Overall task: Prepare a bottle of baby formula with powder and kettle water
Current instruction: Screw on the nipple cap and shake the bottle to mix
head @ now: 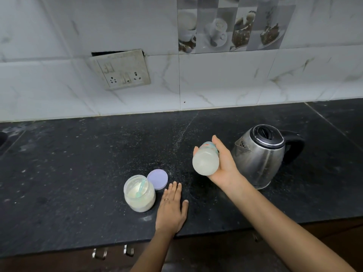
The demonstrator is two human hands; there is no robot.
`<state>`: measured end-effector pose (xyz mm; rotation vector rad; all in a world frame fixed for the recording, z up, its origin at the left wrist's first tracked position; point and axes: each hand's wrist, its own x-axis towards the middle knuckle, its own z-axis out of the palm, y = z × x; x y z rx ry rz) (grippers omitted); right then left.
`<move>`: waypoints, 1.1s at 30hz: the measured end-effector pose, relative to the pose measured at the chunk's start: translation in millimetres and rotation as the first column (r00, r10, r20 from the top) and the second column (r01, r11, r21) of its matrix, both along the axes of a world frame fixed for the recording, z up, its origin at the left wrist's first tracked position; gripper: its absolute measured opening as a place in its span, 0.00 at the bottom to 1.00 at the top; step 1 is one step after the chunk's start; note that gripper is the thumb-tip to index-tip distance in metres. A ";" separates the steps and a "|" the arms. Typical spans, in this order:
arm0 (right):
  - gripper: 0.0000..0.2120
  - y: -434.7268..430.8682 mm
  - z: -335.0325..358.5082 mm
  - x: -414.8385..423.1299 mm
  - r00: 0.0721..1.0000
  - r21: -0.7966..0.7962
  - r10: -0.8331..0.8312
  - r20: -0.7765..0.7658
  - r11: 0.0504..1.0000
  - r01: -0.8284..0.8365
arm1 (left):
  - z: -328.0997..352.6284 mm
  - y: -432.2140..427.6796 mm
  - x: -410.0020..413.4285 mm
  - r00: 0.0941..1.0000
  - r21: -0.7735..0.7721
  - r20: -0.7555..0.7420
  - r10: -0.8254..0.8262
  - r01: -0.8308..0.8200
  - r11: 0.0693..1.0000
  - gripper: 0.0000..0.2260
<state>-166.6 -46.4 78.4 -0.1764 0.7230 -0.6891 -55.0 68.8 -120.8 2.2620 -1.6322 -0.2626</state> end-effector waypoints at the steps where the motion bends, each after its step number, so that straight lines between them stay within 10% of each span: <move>1: 0.14 1.0 0.0 0.5 1.000 0.003 0.009 -0.013 1.000 -0.009 | 0.3 -0.1 0.1 1.000 0.000 -0.001 0.001 -0.001 1.000 0.32; 19: 0.13 -17.6 -9.9 1.6 0.987 0.014 -0.085 -0.137 0.996 0.088 | 3.3 0.9 -0.1 1.000 0.005 -0.005 -0.012 0.012 1.000 0.27; 25: 0.27 -15.8 -13.0 -3.9 0.953 -0.011 0.130 0.272 0.991 -0.132 | 1.8 -0.3 1.7 1.000 0.007 -0.008 -0.012 0.012 1.000 0.27; 33: 0.21 -18.4 -17.2 1.5 0.945 -0.106 0.161 0.285 0.985 -0.135 | 1.9 -0.3 1.9 1.000 0.009 -0.009 -0.011 0.011 1.000 0.33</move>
